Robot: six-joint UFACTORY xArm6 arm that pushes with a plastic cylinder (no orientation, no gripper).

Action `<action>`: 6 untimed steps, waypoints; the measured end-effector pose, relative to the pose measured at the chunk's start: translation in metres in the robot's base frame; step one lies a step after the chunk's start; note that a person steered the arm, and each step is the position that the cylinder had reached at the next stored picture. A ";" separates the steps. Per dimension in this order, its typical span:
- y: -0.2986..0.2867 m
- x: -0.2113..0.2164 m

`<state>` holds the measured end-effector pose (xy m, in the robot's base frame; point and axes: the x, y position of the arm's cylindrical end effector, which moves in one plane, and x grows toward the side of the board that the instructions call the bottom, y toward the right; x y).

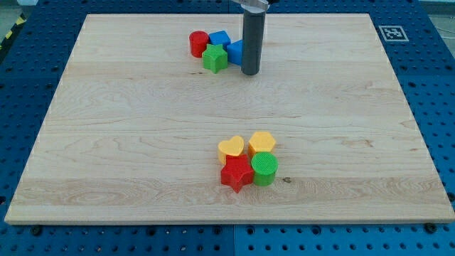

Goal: Move the blue triangle slightly upwards

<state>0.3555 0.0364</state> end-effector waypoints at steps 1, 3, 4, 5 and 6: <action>0.000 -0.001; 0.000 -0.009; 0.000 -0.012; 0.000 -0.015; 0.000 -0.015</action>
